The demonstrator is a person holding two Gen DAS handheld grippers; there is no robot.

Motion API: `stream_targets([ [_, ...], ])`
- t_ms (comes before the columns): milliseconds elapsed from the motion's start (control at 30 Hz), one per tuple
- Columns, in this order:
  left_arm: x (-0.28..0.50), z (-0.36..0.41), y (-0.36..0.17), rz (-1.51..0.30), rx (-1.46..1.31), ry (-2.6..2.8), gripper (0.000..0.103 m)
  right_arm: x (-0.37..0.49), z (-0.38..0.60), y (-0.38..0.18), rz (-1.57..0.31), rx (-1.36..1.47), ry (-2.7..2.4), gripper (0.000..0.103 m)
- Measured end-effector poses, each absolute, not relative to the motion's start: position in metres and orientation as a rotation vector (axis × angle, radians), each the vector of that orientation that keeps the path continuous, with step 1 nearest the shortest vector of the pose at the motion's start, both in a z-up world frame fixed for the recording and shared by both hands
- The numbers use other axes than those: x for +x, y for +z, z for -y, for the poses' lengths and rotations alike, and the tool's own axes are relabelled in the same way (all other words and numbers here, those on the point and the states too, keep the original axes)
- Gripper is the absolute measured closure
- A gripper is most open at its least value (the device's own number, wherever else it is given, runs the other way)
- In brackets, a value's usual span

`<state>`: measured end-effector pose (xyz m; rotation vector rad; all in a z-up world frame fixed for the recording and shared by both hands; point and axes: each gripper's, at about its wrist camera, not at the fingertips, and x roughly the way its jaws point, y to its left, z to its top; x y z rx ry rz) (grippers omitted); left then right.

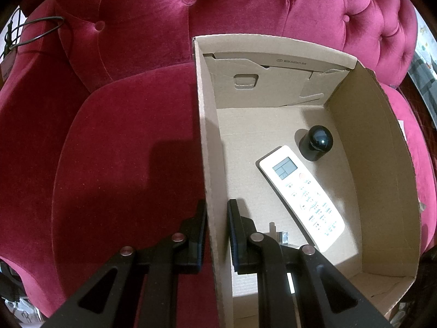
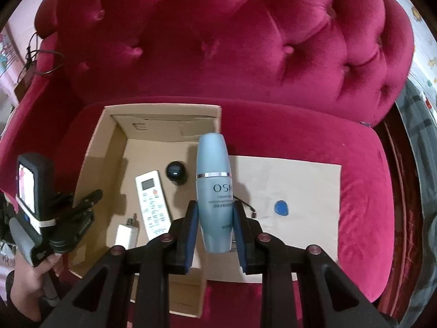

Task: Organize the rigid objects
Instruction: 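Lift the bottle and carry it into the box with the right gripper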

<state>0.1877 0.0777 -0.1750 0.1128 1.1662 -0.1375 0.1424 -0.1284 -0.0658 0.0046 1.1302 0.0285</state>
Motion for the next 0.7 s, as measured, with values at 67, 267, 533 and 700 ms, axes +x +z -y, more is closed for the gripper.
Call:
stream_targets([
  [67,0.187,-0.077,-0.175,-1.166,0.115,-0.137,0.087,0.143,0.121,-0.067,-1.133,-0.002,0.045,0.077],
  [267,0.187,-0.078,-0.175,-1.166,0.112,-0.137,0.087,0.146,0.097,-0.075,-1.143,-0.024,0.102,0.077],
  [533,0.187,-0.077,-0.175,-1.166,0.113,-0.137,0.087,0.150,0.071,-0.089,-1.162,-0.044,0.156,0.077],
  [700,0.186,-0.078,-0.175,-1.166,0.111,-0.138,0.087,0.151,0.060,-0.098,-1.171,-0.051,0.181,0.077],
])
